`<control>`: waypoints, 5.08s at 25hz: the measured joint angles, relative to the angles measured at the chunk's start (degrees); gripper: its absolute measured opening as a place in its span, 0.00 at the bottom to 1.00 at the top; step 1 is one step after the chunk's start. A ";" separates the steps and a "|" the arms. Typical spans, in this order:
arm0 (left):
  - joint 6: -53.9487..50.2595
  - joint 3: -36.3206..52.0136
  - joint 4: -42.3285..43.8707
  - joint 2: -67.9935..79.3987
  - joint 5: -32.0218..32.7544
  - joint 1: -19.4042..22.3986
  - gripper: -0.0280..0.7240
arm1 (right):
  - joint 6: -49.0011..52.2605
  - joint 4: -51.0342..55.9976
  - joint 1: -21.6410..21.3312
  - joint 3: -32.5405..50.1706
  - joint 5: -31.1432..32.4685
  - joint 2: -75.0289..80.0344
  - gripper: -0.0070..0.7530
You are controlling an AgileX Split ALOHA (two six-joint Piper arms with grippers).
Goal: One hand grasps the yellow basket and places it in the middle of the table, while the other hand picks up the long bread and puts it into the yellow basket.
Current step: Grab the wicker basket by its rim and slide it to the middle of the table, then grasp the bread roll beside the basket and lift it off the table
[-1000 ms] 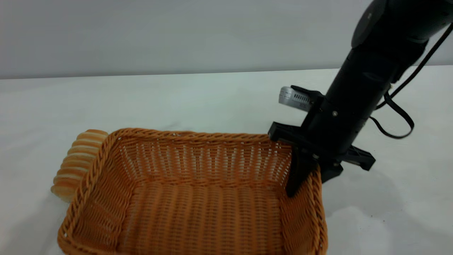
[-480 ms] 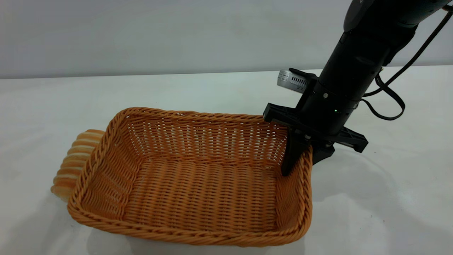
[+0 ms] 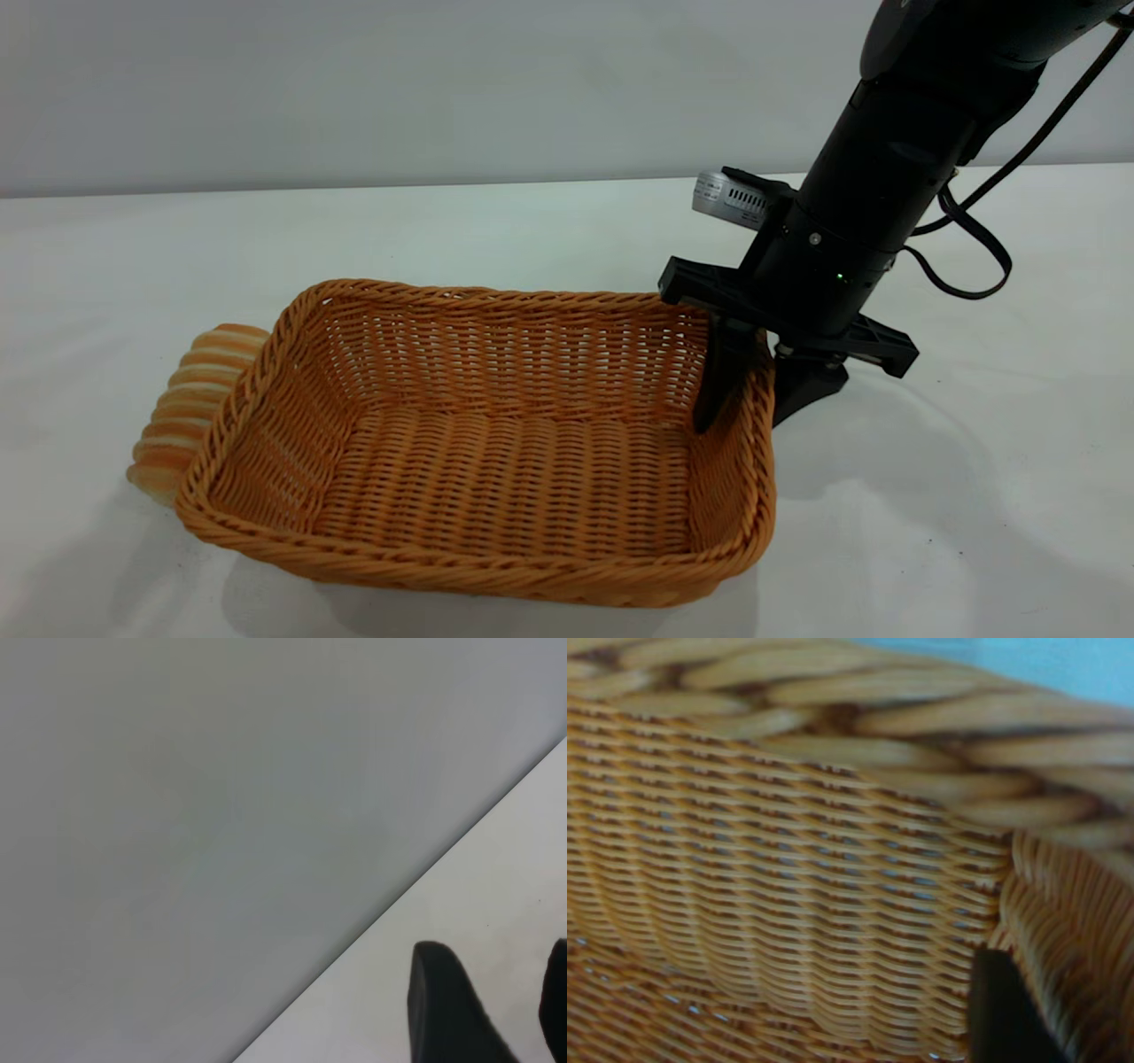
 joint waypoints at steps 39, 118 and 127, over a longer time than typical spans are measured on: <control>-0.12 0.00 -0.17 0.00 -6.30 0.00 0.43 | 4.41 -37.10 -9.55 6.76 9.88 -57.65 0.63; -81.48 -3.38 71.32 29.15 12.55 19.39 0.47 | 3.93 -34.75 -9.55 49.22 24.60 -127.70 0.55; -81.30 -3.45 70.87 32.18 11.79 19.39 0.47 | 4.44 -34.60 -9.55 49.22 24.60 -127.70 0.55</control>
